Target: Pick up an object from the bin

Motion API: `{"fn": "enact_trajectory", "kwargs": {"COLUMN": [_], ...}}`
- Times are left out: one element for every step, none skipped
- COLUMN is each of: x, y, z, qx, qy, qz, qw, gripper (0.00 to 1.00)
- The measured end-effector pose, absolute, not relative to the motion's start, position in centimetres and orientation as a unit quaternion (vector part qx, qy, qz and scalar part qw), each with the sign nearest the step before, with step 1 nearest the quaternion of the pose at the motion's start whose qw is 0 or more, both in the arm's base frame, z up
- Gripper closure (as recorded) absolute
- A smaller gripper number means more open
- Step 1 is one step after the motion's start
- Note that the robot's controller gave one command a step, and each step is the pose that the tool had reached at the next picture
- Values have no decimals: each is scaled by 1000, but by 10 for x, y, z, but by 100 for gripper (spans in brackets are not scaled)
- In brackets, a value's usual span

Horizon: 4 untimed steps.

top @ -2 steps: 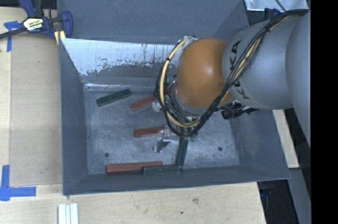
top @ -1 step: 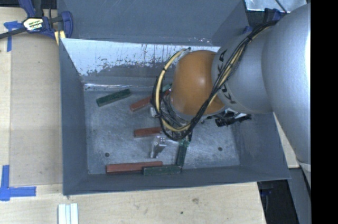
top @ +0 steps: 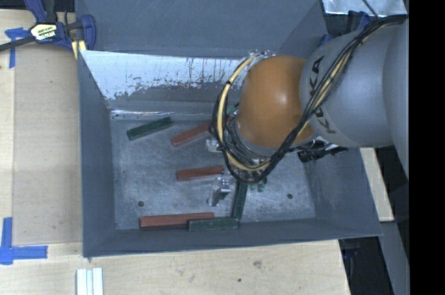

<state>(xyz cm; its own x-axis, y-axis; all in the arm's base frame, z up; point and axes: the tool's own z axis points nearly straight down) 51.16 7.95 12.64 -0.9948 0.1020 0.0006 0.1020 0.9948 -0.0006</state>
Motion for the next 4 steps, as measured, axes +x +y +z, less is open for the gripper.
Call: {"fn": "enact_trajectory", "kwargs": {"x": [525,515,515,515], "y": [81,81,81,81], "z": [86,78,78,79], "qx": [-61,-92,-92,-92], "qy": [-998,-996,-996,-996], "qz": [-1,-3,-3,-3], "qw": [-2,-16,-16,-13], "gripper": [0,100,100,100]}}
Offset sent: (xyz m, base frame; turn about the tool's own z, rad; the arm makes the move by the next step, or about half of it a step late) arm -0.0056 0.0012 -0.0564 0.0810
